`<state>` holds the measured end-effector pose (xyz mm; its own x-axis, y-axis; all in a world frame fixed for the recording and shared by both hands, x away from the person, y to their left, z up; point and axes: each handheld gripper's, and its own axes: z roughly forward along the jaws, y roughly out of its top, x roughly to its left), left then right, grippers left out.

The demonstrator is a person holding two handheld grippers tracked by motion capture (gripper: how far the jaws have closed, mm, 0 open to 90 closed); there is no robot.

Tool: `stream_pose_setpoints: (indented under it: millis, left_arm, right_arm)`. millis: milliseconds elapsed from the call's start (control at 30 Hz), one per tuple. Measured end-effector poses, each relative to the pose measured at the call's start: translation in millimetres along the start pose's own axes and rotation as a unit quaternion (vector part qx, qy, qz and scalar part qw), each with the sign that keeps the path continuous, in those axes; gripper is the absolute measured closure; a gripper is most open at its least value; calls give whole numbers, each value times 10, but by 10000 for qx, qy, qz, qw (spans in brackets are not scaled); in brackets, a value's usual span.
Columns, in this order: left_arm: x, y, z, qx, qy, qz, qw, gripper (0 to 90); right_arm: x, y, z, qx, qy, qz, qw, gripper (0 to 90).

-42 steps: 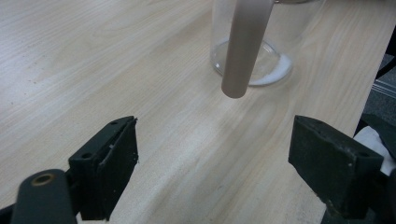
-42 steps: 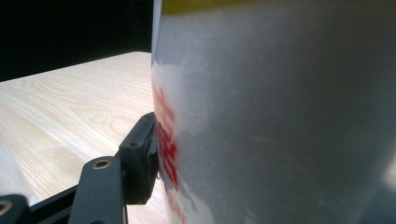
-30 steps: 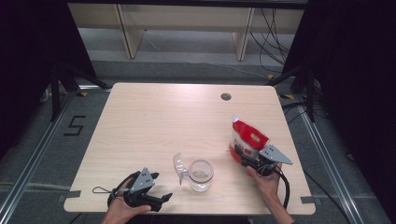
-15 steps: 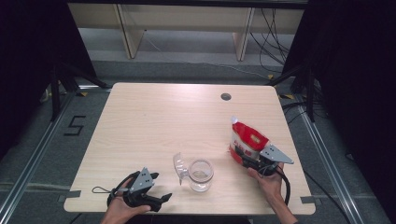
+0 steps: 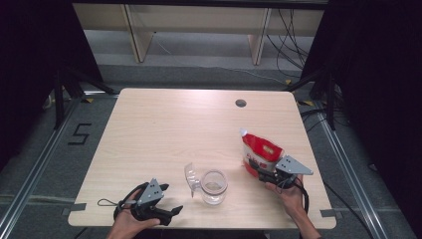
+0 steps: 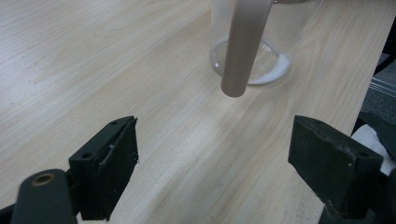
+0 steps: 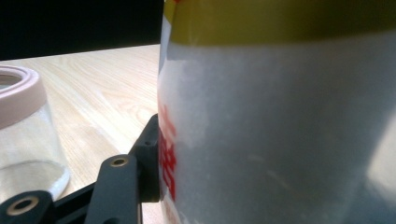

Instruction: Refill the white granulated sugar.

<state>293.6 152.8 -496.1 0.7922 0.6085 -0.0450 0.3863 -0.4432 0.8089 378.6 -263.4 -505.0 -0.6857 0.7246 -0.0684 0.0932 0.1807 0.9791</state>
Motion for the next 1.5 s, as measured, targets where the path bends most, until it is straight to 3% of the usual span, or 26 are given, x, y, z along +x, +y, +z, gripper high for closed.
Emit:
stream_pose_setpoints:
  millis: [33, 133, 233, 267, 333, 433, 500, 600, 700, 733, 833, 933, 967, 1000, 1067, 1133, 1167, 1233, 1267, 1367, 1400, 1433, 1467, 1500]
  left_arm:
    - [0, 1, 0, -8, 1, -3, 10000, 154]
    - [-7, 1, 7, -102, 28, 0, 9999, 154]
    - [-4, 2, 1, -33, -24, -26, 10000, 155]
    - [-4, 2, 1, -33, -22, -29, 10000, 154]
    - [-1, 2, 1, -18, -16, -18, 10000, 155]
    - [1, 3, -2, -20, -21, -6, 10000, 154]
    - [2, 5, -5, -3, 4, -12, 10000, 154]
    - [-1, -5, 11, -138, 31, -71, 9999, 154]
    - [8, -2, -4, -50, 5, -52, 10000, 154]
    - [13, -3, -6, -41, 11, -41, 10000, 155]
    - [10, -3, -16, -54, 62, -78, 9999, 154]
    - [13, 0, -14, -41, 49, -30, 10000, 154]
    - [8, -6, -4, -112, 45, -69, 9999, 154]
    - [9, -6, -5, -114, 45, -62, 9999, 154]
    - [11, 1, -17, -51, 55, -60, 10000, 154]
    - [12, -1, -16, -51, 57, -70, 9999, 154]
    - [12, -2, -15, -47, 59, -69, 9999, 154]
    - [15, 1, -15, -42, 49, -34, 10000, 154]
    - [17, 1, -15, -20, 61, -20, 10000, 154]
    - [13, -4, -7, -58, 72, -19, 10000, 154]
    - [12, -3, -4, -76, 43, -41, 10000, 154]
    - [12, -4, 0, -85, 40, -53, 9999, 154]
    - [14, 0, -1, -50, -8, -71, 10000, 154]
    - [13, -3, 1, -66, -7, -65, 10000, 154]
  right_arm:
    - [-1, 15, -5, 75, 87, -75, 9999, 469]
    - [21, 33, -14, 53, 55, -304, 9995, 472]
    - [43, 63, -23, 9, 89, -463, 9989, 474]
    - [68, 76, -32, 13, 87, -392, 9992, 474]
    - [73, 102, -35, -59, 108, -563, 9983, 475]
    - [106, 140, -67, -99, 135, -577, 9982, 476]
    - [141, 178, -85, -204, 120, -680, 9974, 476]
    - [183, 222, -138, -100, 166, -804, 9966, 477]
    - [224, 269, -170, -83, 173, -1067, 9941, 477]
    - [218, 294, -178, -109, 130, -1311, 9912, 477]
    - [278, 344, -237, -29, 97, -1612, 9869, 478]
    - [317, 399, -276, 77, 103, -2032, 9791, 480]
    - [333, 406, -283, 81, 91, -2099, 9776, 480]
    - [362, 410, -299, 123, 85, -2050, 9787, 480]
    - [368, 430, -304, 142, 92, -2341, 9721, 480]
    - [400, 448, -317, 226, 142, -2508, 9677, 481]
    - [413, 456, -319, 202, 101, -2701, 9626, 482]
    - [444, 460, -341, 261, 85, -2818, 9591, 482]
    - [453, 467, -343, 283, 99, -2989, 9538, 482]
    - [485, 481, -358, 416, 73, -3299, 9431, 483]
    - [493, 484, -361, 442, 52, -3357, 9409, 483]
    - [500, 492, -366, 492, 70, -3463, 9368, 483]
    - [514, 486, -368, 490, 34, -3475, 9364, 483]
    - [525, 491, -370, 524, 51, -3602, 9314, 484]
